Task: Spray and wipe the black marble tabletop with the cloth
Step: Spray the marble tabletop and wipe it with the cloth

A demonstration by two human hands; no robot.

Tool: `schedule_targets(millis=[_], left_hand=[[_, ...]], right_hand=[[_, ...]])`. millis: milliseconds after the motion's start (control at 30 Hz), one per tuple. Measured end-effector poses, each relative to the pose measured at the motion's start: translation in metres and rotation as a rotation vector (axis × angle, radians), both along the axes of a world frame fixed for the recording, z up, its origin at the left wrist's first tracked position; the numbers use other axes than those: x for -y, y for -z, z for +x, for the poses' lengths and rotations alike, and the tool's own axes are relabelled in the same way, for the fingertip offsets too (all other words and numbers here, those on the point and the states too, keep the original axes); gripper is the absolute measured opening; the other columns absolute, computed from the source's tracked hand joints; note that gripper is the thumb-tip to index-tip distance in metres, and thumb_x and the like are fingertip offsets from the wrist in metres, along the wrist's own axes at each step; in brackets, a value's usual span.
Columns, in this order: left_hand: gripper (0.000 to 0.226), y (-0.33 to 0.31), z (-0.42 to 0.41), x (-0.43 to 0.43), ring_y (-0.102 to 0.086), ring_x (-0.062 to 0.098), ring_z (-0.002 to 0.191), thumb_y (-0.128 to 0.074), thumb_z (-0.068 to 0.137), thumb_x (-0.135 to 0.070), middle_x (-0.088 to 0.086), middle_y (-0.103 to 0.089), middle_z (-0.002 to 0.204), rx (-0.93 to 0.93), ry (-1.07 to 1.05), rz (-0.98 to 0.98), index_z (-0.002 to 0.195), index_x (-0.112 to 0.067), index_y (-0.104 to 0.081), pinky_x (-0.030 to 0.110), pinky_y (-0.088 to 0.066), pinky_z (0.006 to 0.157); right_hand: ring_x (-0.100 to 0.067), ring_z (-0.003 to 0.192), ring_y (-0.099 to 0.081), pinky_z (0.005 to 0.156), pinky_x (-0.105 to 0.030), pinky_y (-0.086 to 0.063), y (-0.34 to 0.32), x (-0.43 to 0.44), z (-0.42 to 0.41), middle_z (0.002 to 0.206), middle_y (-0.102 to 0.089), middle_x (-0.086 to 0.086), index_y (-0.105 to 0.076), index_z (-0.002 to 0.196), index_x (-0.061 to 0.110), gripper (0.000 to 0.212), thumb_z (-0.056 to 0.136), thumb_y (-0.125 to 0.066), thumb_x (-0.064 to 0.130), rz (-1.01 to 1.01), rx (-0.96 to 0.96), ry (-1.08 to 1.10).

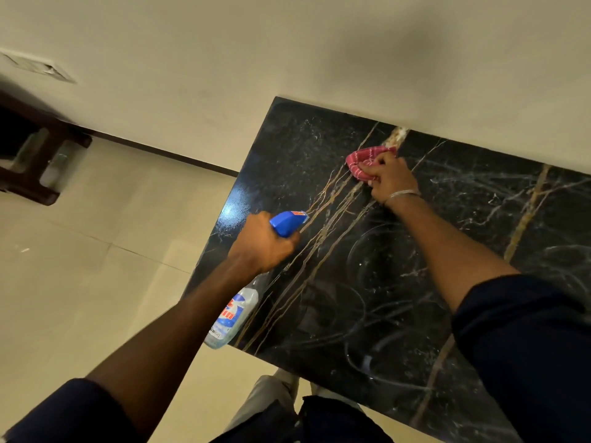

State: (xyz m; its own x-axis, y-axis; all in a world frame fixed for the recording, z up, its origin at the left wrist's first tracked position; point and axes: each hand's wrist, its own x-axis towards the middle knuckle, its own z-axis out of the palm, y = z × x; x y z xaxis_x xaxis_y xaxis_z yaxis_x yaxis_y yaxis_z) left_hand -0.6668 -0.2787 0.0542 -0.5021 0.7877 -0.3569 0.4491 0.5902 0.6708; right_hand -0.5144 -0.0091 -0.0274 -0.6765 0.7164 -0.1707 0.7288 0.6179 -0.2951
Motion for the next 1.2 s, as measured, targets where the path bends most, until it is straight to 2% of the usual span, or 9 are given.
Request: schedule_targets(millis=[133,267,400,500,633,733,800,967,1200], left_hand=[[0.018,-0.007,0.002,0.005,-0.055,0.012,0.051,-0.067,0.083,-0.028,0.0,-0.054,0.059,-0.003,-0.019,0.029,0.086,-0.011,-0.059,0.023,-0.044,0.053],[0.014,-0.019,0.004,0.008,-0.056,0.015,0.052,-0.066,0.086,-0.024,0.003,-0.054,0.059,-0.003,-0.003,0.062,0.084,-0.013,-0.057,0.027,-0.051,0.054],[0.015,-0.022,0.004,0.012,-0.057,0.017,0.052,-0.066,0.085,-0.025,0.006,-0.055,0.059,-0.017,-0.013,0.069,0.082,-0.013,-0.057,0.028,-0.051,0.054],[0.015,-0.021,0.005,0.016,-0.056,0.016,0.052,-0.066,0.085,-0.024,0.004,-0.054,0.06,-0.001,0.003,0.059,0.085,-0.012,-0.057,0.025,-0.051,0.054],[0.013,-0.018,0.009,0.022,-0.054,0.013,0.049,-0.066,0.085,-0.021,0.002,-0.052,0.056,0.011,-0.001,0.078,0.08,-0.013,-0.056,0.022,-0.046,0.051],[0.013,-0.017,0.012,0.028,-0.053,0.011,0.049,-0.066,0.085,-0.02,0.0,-0.052,0.057,0.024,0.001,0.081,0.079,-0.016,-0.055,0.02,-0.045,0.05],[0.012,-0.015,0.013,0.032,-0.053,0.011,0.051,-0.066,0.085,-0.021,0.001,-0.052,0.059,0.03,0.006,0.072,0.081,-0.016,-0.055,0.02,-0.045,0.052],[0.014,-0.013,0.015,0.049,-0.054,0.013,0.053,-0.067,0.084,-0.022,0.002,-0.053,0.061,0.031,0.047,0.043,0.081,-0.015,-0.055,0.023,-0.046,0.055],[0.019,-0.005,0.02,0.069,-0.053,0.012,0.051,-0.068,0.081,-0.029,0.001,-0.054,0.059,0.009,0.126,-0.019,0.079,-0.013,-0.057,0.024,-0.043,0.052]], right_hand=[[-0.028,0.109,-0.046,0.091,-0.041,-0.05,0.003,0.066,0.01,0.131,-0.048,-0.002,-0.062,0.126,0.038,0.049,0.084,-0.068,0.014,0.03,-0.063,-0.266],[-0.023,0.109,-0.046,0.089,-0.035,-0.047,0.007,0.065,0.02,0.136,-0.047,0.0,-0.057,0.131,0.042,0.053,0.085,-0.068,0.019,0.004,-0.055,-0.657],[-0.029,0.125,-0.04,0.111,-0.045,-0.037,0.003,0.01,-0.003,0.137,-0.043,-0.002,-0.059,0.131,0.034,0.048,0.088,-0.065,0.014,-0.014,-0.035,-0.25],[-0.034,0.129,-0.038,0.111,-0.048,-0.037,0.0,0.013,-0.017,0.138,-0.042,-0.008,-0.06,0.132,0.029,0.045,0.09,-0.062,0.014,-0.026,0.006,-0.075],[-0.028,0.114,-0.045,0.095,-0.043,-0.048,0.009,0.08,0.009,0.134,-0.047,-0.003,-0.058,0.13,0.04,0.056,0.082,-0.067,0.012,0.024,-0.07,-0.321],[-0.024,0.104,-0.047,0.088,-0.036,-0.044,0.015,0.098,0.036,0.133,-0.051,-0.001,-0.059,0.13,0.039,0.059,0.079,-0.066,0.01,0.018,-0.117,-0.576],[-0.024,0.104,-0.046,0.09,-0.036,-0.044,0.012,0.082,0.034,0.135,-0.049,0.0,-0.058,0.13,0.04,0.058,0.082,-0.065,0.01,0.038,-0.092,-0.514],[-0.032,0.116,-0.044,0.106,-0.046,-0.04,0.001,0.043,0.002,0.138,-0.047,-0.004,-0.061,0.13,0.032,0.044,0.09,-0.065,0.015,-0.012,0.01,-0.038],[-0.031,0.112,-0.043,0.098,-0.044,-0.044,0.005,0.081,0.024,0.137,-0.047,0.0,-0.056,0.134,0.038,0.05,0.09,-0.063,0.014,0.003,-0.015,-0.111]])
